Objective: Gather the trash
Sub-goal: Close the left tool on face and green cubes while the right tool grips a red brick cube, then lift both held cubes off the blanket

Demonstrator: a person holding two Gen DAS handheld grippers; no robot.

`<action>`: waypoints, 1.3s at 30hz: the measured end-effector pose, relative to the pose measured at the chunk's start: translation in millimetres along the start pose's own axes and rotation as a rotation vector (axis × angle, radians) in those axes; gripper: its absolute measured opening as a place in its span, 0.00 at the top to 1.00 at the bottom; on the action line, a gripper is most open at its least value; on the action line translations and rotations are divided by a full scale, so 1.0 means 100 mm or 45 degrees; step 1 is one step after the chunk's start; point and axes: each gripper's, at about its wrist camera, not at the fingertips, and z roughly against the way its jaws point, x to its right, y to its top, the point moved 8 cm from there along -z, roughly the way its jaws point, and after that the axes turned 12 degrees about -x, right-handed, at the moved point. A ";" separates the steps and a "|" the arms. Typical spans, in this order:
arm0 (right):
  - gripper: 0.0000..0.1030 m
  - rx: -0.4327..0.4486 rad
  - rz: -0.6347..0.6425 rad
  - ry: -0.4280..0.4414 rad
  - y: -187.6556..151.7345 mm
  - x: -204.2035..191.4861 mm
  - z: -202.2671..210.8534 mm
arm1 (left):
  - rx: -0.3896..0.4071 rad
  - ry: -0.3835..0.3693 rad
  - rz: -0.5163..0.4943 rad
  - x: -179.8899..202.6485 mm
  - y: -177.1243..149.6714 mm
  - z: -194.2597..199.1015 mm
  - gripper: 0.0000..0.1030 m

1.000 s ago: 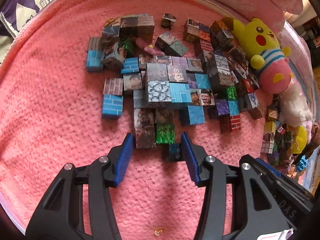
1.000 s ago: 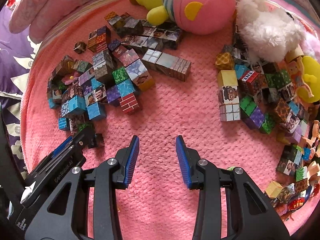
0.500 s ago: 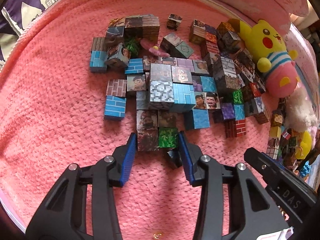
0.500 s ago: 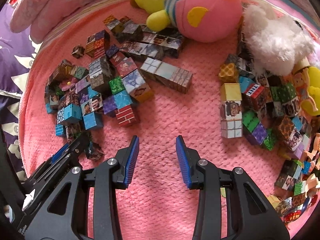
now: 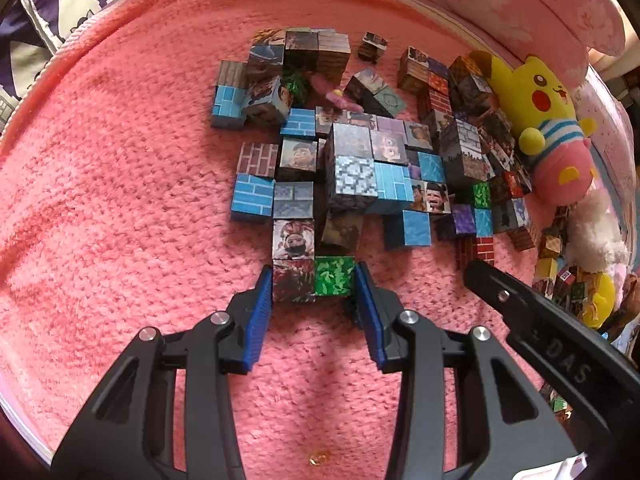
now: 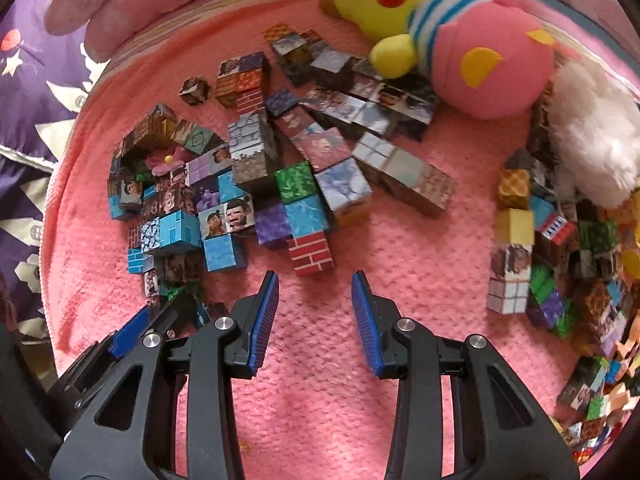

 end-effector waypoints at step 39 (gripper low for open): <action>0.81 -0.009 0.014 0.079 -0.61 -0.12 0.35 | -0.021 -0.040 0.025 0.06 -0.52 0.38 0.62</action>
